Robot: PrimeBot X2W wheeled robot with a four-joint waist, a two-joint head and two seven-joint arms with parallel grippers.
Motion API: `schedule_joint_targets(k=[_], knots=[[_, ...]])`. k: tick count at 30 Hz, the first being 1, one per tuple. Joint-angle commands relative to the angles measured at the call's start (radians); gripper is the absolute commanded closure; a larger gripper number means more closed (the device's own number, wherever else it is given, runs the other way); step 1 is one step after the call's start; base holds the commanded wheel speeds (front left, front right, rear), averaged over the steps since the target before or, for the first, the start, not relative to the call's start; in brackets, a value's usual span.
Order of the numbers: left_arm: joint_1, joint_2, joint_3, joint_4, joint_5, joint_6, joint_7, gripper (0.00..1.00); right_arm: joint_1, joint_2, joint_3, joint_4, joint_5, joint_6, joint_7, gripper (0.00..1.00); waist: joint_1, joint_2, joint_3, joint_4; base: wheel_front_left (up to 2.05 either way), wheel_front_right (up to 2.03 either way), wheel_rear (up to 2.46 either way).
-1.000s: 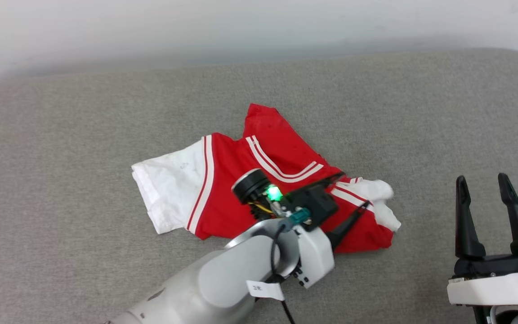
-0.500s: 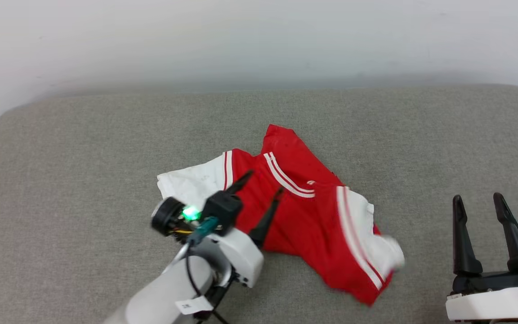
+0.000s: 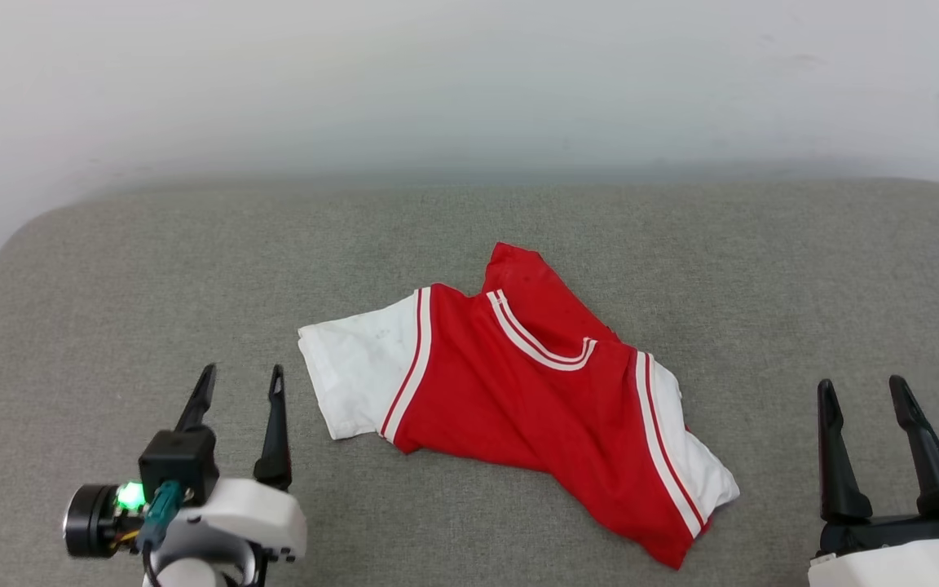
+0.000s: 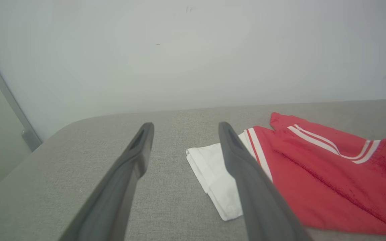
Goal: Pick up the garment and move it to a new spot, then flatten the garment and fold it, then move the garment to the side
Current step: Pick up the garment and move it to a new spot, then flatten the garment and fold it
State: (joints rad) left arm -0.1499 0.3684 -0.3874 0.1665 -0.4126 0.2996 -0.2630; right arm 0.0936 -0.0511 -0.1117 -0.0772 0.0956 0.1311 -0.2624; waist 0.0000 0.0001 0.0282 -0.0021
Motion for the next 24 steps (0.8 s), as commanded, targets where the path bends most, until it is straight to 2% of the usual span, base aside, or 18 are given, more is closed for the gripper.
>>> schedule_joint_targets(k=[1,10,16,24], knots=[[0.036,-0.012,0.029,-0.011,0.025,-0.002,-0.003,0.0,0.014,0.002,0.0,0.008,0.001,-0.001,-0.004,0.0,0.0,-0.0001,-0.008,0.004,0.0,0.0,0.0],[0.142,-0.086,0.148,-0.021,0.117,-0.068,-0.003,0.0,0.033,0.002,0.008,0.039,-0.004,-0.001,-0.004,0.0,0.0,-0.0001,-0.025,0.011,0.0,0.0,0.0],[0.19,-0.14,0.191,-0.038,0.176,-0.104,-0.003,0.0,0.055,0.002,0.003,0.057,-0.005,-0.001,-0.004,0.0,0.0,-0.0001,-0.035,0.013,0.0,0.0,0.0],[0.206,-0.179,0.243,-0.043,0.226,-0.185,-0.003,0.0,0.065,0.002,0.009,0.065,-0.001,-0.001,-0.004,0.0,0.0,-0.0001,-0.034,0.013,0.0,0.0,0.0]])
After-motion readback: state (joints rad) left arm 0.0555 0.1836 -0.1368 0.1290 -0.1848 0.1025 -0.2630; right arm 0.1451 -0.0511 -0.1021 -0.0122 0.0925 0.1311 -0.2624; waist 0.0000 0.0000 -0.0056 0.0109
